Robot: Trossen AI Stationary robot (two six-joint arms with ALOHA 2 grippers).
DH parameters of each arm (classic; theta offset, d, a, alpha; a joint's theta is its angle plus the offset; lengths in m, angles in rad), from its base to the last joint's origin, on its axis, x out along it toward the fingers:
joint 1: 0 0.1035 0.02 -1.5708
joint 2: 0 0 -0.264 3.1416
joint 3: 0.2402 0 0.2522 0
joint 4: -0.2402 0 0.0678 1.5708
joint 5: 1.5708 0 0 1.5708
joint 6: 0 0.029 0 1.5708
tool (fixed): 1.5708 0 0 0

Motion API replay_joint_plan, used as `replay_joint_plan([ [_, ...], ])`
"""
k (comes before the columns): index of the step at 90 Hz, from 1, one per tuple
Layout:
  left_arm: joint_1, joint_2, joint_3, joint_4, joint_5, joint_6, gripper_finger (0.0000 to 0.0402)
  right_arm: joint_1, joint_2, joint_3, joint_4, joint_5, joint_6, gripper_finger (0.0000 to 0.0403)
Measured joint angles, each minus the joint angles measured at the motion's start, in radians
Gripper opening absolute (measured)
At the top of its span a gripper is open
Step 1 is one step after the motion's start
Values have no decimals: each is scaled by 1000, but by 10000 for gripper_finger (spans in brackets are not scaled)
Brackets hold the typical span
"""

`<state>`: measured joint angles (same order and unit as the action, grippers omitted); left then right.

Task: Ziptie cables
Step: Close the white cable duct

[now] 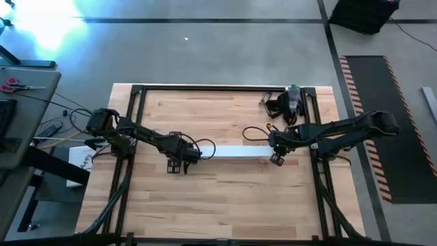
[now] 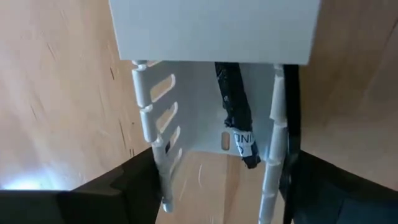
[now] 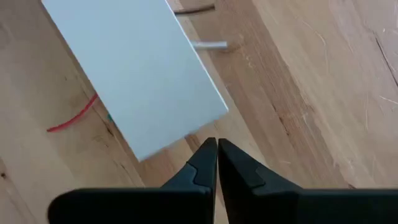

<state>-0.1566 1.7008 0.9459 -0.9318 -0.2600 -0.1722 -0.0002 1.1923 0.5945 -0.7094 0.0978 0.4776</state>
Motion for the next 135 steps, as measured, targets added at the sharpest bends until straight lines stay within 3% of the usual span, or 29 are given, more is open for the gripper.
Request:
replay_joint_plan([
  [21, 0, 0, 0, 19, 2, 0, 250, 0, 0, 0, -37, -1, 15, 0],
  [70, 0, 1, -4, 66, 25, 16, 250, 0, 63, -5, 211, -5, -15, 0],
  [89, -1, 2, 11, 60, 16, -27, 250, 0, 116, 2, 147, -5, -8, 0],
  [135, -2, -52, 25, -50, 89, -62, 251, 0, 111, 0, 90, -2, -7, 0],
])
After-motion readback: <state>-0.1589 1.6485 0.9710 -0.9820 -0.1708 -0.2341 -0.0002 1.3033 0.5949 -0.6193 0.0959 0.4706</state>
